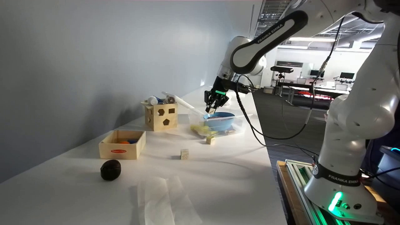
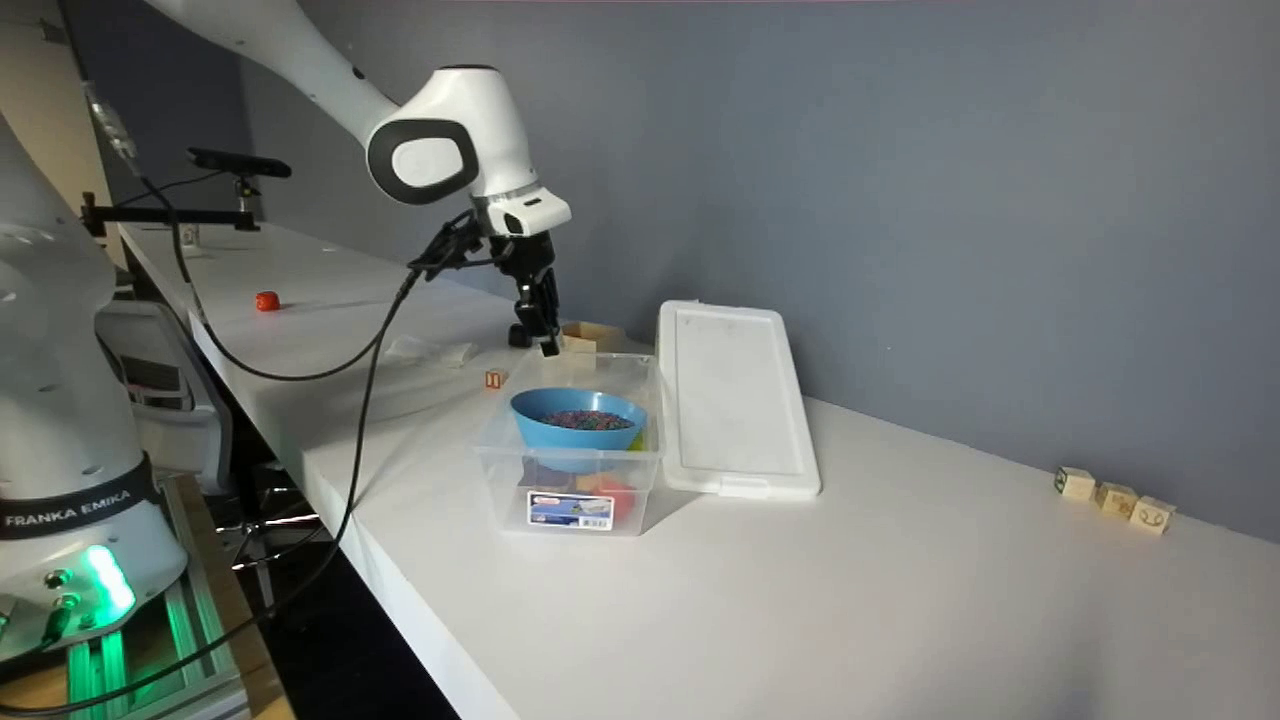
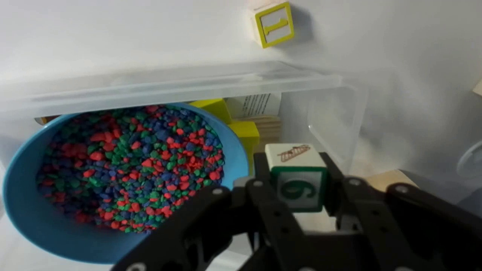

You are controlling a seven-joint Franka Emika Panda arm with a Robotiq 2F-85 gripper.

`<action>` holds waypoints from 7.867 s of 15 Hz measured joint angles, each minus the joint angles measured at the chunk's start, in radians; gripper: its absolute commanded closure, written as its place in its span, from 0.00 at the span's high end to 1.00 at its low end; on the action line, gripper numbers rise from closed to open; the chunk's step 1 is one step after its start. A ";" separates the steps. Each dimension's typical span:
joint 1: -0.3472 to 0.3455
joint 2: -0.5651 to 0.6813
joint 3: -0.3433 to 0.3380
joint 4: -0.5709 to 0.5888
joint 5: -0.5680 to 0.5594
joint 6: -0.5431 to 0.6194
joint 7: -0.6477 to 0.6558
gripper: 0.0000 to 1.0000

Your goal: Put the cubes in the bowl

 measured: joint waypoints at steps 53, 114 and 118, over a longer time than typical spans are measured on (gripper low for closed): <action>-0.151 0.175 0.364 -0.152 -0.831 0.294 0.820 0.10; 0.232 0.253 0.159 0.147 -0.202 -0.229 -0.337 1.00; 0.243 0.280 0.161 0.152 -0.097 -0.227 -0.557 1.00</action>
